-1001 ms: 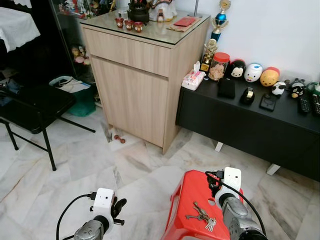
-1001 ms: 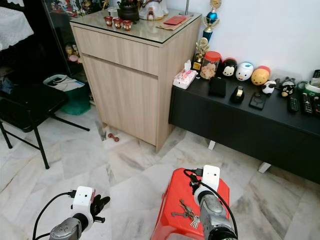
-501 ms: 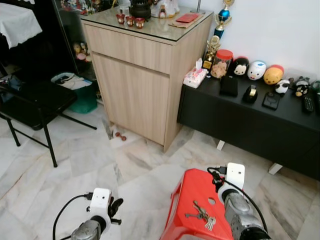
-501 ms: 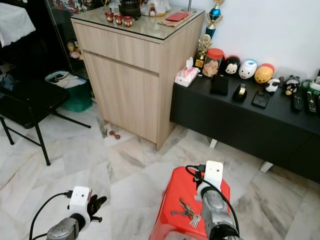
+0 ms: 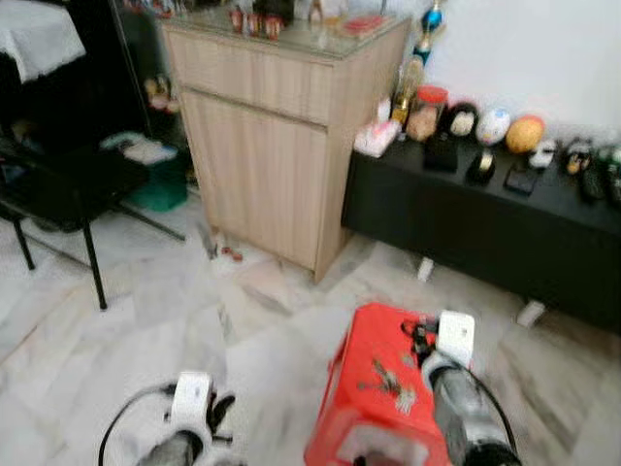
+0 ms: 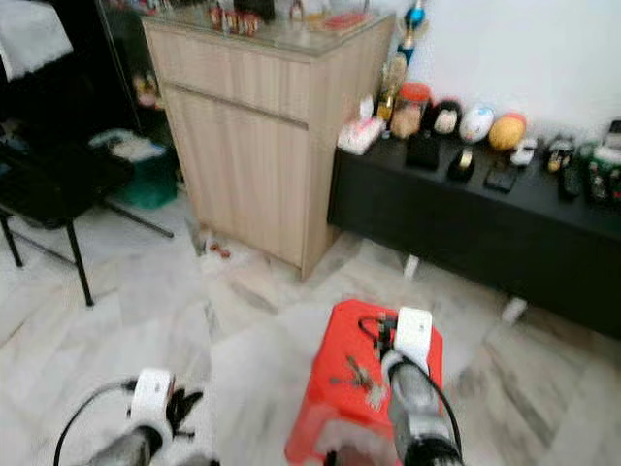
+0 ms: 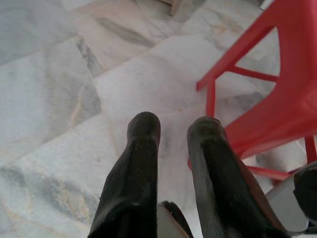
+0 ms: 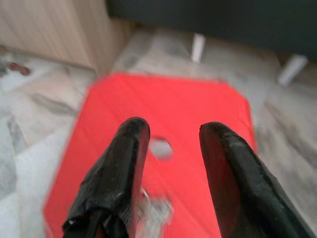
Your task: Hang keys on a hook
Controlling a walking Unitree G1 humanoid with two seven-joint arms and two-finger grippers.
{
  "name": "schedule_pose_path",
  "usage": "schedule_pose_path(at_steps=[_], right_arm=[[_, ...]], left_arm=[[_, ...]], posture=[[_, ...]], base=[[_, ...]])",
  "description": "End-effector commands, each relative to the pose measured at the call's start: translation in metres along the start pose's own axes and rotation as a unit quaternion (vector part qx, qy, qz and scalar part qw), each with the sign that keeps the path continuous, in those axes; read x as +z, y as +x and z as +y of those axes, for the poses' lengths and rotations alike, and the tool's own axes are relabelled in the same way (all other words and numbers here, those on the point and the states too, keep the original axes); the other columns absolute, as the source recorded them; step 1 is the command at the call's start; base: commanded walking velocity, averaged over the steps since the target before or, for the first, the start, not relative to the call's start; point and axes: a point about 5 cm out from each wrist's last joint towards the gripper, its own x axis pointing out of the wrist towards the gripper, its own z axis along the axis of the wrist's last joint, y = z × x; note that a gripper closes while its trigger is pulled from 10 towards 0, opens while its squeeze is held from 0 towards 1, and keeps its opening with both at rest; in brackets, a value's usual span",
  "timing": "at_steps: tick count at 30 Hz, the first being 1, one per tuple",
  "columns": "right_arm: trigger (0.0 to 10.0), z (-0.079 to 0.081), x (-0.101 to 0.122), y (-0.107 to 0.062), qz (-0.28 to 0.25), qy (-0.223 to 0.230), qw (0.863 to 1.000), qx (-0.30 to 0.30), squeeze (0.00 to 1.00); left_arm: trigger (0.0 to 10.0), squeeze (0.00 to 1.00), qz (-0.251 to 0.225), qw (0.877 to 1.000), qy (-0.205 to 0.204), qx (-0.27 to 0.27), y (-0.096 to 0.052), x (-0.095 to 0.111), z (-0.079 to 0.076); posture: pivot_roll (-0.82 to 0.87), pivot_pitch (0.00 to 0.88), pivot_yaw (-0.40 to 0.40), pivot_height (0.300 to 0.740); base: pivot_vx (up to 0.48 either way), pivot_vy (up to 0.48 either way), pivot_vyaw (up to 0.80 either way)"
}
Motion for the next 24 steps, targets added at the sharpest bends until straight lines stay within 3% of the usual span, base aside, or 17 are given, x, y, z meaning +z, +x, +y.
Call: schedule_pose_path(at_steps=[1, 12, 17, 24], right_arm=[[10.0, -0.007, -0.004, 0.001, 0.019, 0.003, 1.0, -0.009, 0.0], [10.0, 0.001, -0.003, 0.002, 0.027, -0.022, 0.999, 0.03, 0.0], [10.0, 0.008, 0.004, 0.002, -0.002, -0.021, 0.998, 0.055, 0.0], [10.0, 0.008, 0.002, 0.002, 0.007, -0.026, 0.998, 0.056, 0.0]], left_arm=[[10.0, 0.0, 0.008, 1.0, 0.006, -0.005, 0.0, -0.001, -0.002], [10.0, 0.0, 0.006, 1.0, 0.007, -0.008, 0.001, -0.001, -0.004], [10.0, 0.0, 0.006, 1.0, 0.008, -0.01, 0.002, 0.0, -0.005], [10.0, 0.0, 0.009, 1.0, 0.01, -0.01, 0.002, -0.001, -0.006]], posture=[[-0.02, 0.004, -0.07, 0.646], [-0.02, 0.002, -0.07, 0.646], [-0.02, 0.003, -0.069, 0.631], [-0.02, 0.005, -0.069, 0.631]], base=[[0.0, 0.0, 0.0], [0.0, 0.0, 0.0], [0.0, 0.0, 0.0], [0.0, 0.0, 0.0]])
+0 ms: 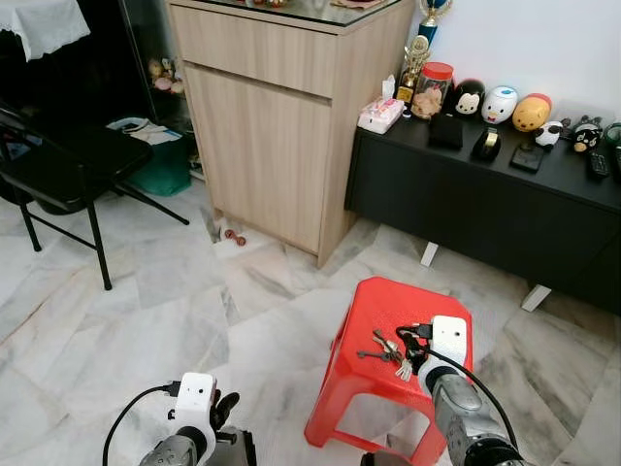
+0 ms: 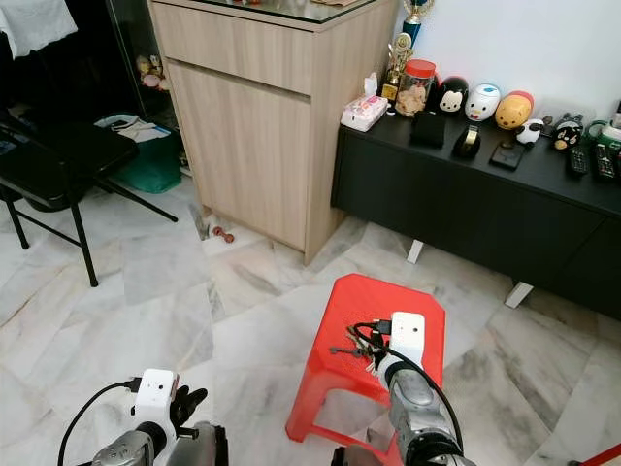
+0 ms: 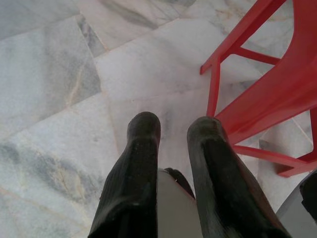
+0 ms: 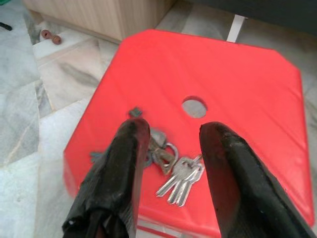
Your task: Hang keys on a hook
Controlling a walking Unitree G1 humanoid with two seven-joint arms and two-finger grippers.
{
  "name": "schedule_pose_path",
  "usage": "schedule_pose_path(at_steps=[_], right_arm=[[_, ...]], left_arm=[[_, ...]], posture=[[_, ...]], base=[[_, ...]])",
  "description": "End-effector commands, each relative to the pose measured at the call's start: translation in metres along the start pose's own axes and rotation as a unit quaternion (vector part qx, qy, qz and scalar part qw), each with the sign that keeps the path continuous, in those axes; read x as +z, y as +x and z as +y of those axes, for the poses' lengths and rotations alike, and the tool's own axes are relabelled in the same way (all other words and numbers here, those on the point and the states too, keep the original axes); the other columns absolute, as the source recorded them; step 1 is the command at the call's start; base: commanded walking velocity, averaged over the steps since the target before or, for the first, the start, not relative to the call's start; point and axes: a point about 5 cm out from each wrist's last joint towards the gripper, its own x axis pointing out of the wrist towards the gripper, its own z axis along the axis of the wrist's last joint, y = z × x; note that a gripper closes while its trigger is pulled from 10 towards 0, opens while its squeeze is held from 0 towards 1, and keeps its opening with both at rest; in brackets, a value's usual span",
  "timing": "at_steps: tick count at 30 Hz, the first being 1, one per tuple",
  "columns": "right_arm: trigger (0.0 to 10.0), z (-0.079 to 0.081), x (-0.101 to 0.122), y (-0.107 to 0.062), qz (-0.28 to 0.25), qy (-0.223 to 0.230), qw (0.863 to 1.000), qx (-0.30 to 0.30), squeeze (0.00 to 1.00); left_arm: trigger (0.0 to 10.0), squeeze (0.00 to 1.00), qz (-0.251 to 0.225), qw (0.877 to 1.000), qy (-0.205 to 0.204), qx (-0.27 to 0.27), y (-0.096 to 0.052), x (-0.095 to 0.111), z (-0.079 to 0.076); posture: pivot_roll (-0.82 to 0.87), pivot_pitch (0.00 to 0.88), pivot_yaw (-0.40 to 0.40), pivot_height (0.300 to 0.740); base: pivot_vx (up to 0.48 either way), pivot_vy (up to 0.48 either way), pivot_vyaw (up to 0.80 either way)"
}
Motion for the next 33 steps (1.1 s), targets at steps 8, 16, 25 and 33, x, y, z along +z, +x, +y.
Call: schedule_pose_path(at_steps=[8, 16, 25, 33], right_arm=[[10.0, -0.001, -0.001, 0.001, 0.014, -0.014, 1.0, -0.003, 0.0], [10.0, 0.0, 0.003, 0.001, 0.0, -0.01, 1.0, 0.001, 0.0], [10.0, 0.0, 0.001, 0.001, -0.005, 0.0, 1.0, 0.003, 0.0], [10.0, 0.002, 0.0, 0.0, -0.006, 0.005, 1.0, 0.012, 0.0]], left_arm=[[10.0, 0.0, 0.016, 1.0, 0.009, 0.005, -0.002, -0.005, 0.001], [10.0, 0.0, 0.023, 1.0, -0.002, 0.019, -0.003, -0.009, 0.003], [10.0, 0.0, -0.107, 0.988, -0.002, 0.109, -0.004, 0.029, 0.024], [10.0, 0.0, -0.177, 0.977, 0.005, 0.115, -0.003, 0.055, 0.023]], posture=[[-0.02, 0.001, -0.07, 0.616], [-0.02, 0.0, -0.067, 0.602], [-0.02, 0.0, -0.062, 0.602], [-0.03, 0.0, -0.055, 0.602]], base=[[0.0, 0.0, 0.0], [0.0, 0.0, 0.0], [0.0, 0.0, 0.0], [0.0, 0.0, 0.0]])
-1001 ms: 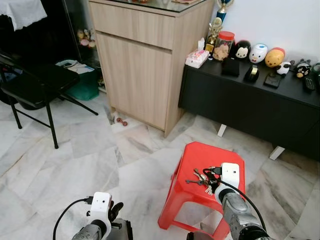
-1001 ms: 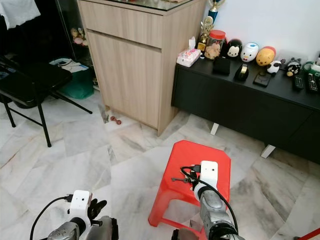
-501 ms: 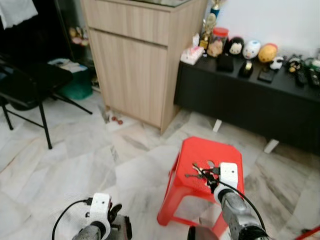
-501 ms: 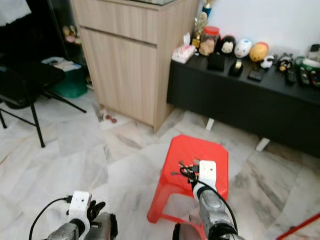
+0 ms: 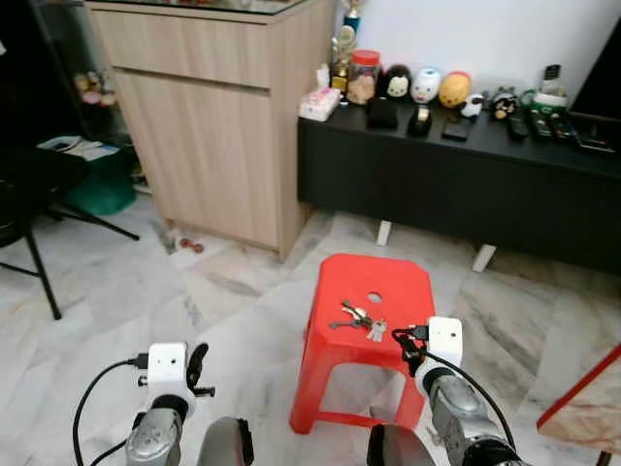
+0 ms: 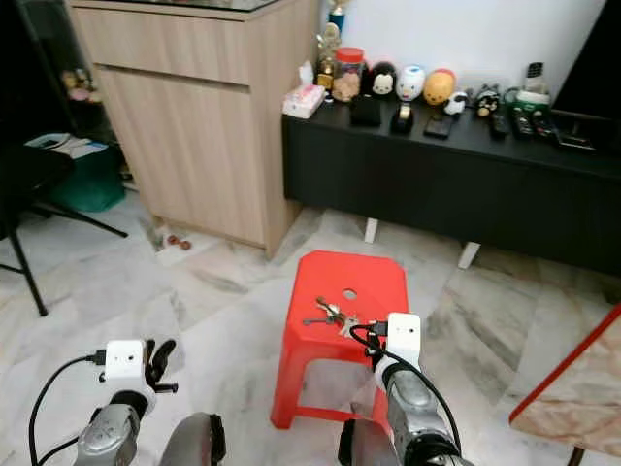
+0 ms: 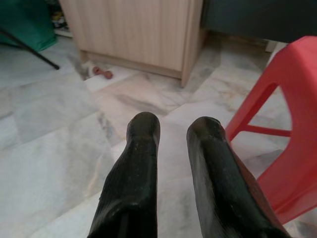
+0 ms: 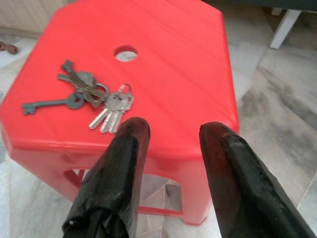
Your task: Hang keys on a hook
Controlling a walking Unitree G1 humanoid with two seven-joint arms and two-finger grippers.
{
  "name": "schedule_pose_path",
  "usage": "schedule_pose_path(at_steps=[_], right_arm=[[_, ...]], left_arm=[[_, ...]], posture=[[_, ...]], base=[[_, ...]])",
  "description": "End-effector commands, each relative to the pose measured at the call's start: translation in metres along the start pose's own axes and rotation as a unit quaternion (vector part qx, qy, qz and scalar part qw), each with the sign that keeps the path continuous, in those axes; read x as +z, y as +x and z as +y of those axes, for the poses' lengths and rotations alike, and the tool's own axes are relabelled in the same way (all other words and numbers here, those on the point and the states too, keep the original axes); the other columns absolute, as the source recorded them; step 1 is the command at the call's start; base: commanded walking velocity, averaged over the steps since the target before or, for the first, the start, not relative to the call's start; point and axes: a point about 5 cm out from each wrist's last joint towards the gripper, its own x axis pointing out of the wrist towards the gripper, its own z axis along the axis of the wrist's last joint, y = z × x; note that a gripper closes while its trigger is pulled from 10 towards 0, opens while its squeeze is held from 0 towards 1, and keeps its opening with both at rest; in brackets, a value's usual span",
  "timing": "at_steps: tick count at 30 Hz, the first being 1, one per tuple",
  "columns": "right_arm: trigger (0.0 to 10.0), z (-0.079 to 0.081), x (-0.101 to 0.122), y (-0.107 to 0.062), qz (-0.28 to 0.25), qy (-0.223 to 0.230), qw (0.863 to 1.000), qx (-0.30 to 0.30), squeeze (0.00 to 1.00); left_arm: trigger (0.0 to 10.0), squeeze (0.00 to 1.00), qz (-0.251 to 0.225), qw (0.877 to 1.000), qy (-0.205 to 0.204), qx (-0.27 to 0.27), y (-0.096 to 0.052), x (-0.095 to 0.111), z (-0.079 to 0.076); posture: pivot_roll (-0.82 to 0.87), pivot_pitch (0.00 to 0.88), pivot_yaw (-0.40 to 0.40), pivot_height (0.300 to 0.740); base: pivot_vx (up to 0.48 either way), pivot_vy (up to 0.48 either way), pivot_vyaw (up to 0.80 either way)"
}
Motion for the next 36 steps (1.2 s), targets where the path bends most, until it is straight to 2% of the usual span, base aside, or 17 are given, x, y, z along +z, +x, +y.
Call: schedule_pose_path(at_steps=[1, 6, 11, 16, 28, 36], right_arm=[[10.0, 0.0, 0.002, 0.0, -0.006, 0.007, 1.0, 0.001, 0.0], [10.0, 0.002, 0.004, 0.0, -0.014, -0.006, 1.0, 0.015, 0.0], [10.0, 0.007, 0.006, 0.001, -0.021, 0.007, 0.999, 0.027, 0.0], [10.0, 0.009, 0.006, 0.001, -0.023, 0.003, 0.999, 0.035, 0.0], [10.0, 0.002, 0.002, 0.0, -0.018, 0.029, 0.999, -0.008, 0.0], [10.0, -0.001, 0.003, 0.0, -0.015, 0.024, 0.999, -0.017, 0.0]], left_arm=[[10.0, 0.0, -0.007, 1.0, -0.004, 0.003, 0.001, 0.002, -0.002], [10.0, 0.0, -0.002, 1.0, -0.01, -0.011, 0.0, 0.001, -0.008], [10.0, 0.0, -0.003, 1.0, -0.009, -0.014, 0.004, 0.005, -0.008], [10.0, 0.0, -0.004, 1.0, -0.006, -0.016, 0.008, 0.008, -0.009], [10.0, 0.0, -0.007, 0.999, 0.0, -0.037, 0.01, 0.011, -0.014], [10.0, 0.0, -0.006, 0.999, -0.003, -0.047, 0.009, 0.011, -0.016]], posture=[[-0.03, 0.0, -0.054, 0.602], [-0.03, 0.0, -0.054, 0.602], [-0.03, 0.0, -0.053, 0.602], [-0.02, 0.0, -0.055, 0.602], [-0.02, 0.002, -0.053, 0.602], [-0.02, 0.003, -0.053, 0.602]], base=[[0.0, 0.0, 0.0], [0.0, 0.0, 0.0], [0.0, 0.0, 0.75], [0.0, 0.0, 0.75], [0.0, 0.0, 0.0], [0.329, 0.0, 0.0]])
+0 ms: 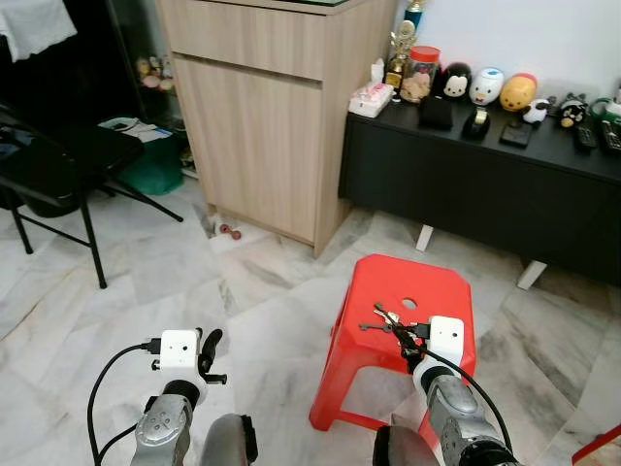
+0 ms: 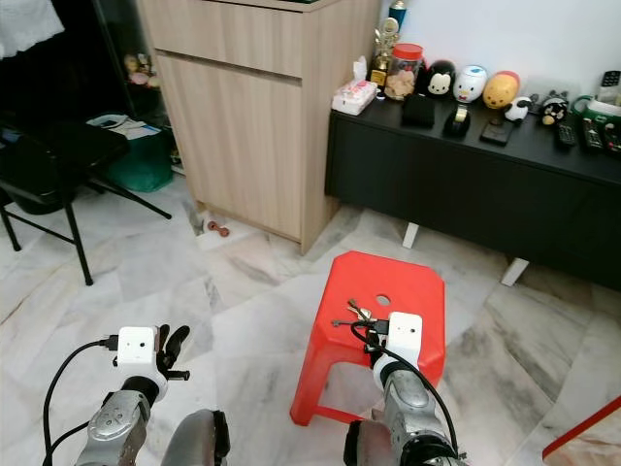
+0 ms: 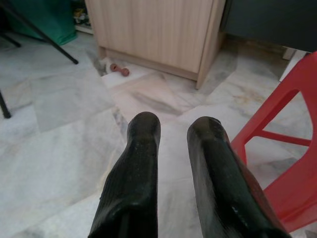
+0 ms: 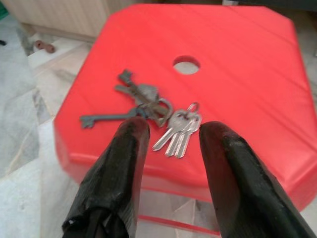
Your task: Hang keys on a hook
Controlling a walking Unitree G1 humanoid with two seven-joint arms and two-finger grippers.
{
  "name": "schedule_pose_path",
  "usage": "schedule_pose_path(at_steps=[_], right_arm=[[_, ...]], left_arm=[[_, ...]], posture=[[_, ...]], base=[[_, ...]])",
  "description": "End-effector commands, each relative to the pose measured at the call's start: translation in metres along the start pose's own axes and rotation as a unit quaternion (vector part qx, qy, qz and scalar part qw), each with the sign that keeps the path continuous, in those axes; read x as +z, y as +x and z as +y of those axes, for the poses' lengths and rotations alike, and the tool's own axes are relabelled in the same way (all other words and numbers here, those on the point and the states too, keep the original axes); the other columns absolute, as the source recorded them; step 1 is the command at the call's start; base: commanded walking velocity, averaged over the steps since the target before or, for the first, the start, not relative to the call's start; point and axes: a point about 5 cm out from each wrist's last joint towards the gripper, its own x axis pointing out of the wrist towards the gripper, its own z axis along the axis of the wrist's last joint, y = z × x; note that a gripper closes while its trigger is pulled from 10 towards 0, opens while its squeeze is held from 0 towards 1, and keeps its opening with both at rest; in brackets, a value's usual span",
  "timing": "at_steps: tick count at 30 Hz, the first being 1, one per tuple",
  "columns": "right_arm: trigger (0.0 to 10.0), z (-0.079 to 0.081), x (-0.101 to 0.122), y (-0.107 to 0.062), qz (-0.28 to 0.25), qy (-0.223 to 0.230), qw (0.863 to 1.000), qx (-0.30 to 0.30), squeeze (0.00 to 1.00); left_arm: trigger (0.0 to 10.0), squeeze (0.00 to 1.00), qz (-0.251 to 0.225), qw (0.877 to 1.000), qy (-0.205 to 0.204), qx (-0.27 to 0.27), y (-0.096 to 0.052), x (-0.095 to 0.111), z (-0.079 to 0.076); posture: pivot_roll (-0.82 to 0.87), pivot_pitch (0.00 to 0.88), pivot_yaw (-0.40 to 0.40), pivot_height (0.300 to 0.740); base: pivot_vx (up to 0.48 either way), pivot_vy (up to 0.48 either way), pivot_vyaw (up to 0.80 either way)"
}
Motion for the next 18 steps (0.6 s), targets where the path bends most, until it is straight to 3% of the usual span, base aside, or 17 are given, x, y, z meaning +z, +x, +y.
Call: schedule_pose_path(at_steps=[1, 13, 18], right_arm=[[10.0, -0.0024, 0.0023, 0.0009, 0.0, -0.001, 1.0, -0.005, 0.0], [10.0, -0.0002, 0.0026, 0.0013, 0.001, -0.003, 1.0, -0.002, 0.0], [10.0, 0.0, 0.0014, 0.001, 0.003, -0.003, 1.0, -0.003, 0.0]], left_arm=[[10.0, 0.0, 0.001, 1.0, 0.001, -0.005, 0.0013, 0.0012, -0.0018], [10.0, 0.0, 0.0, 1.0, 0.003, -0.008, 0.0019, 0.0018, -0.0028], [10.0, 0.0, 0.0, 1.0, 0.004, -0.01, 0.0019, 0.0018, -0.0032]], posture=[[-0.02, 0.003, -0.053, 0.602], [-0.02, 0.004, -0.056, 0.602], [-0.02, 0.006, -0.056, 0.602]], base=[[0.349, 0.0, 0.0], [0.34, 0.0, 0.0], [0.098, 0.0, 0.0]])
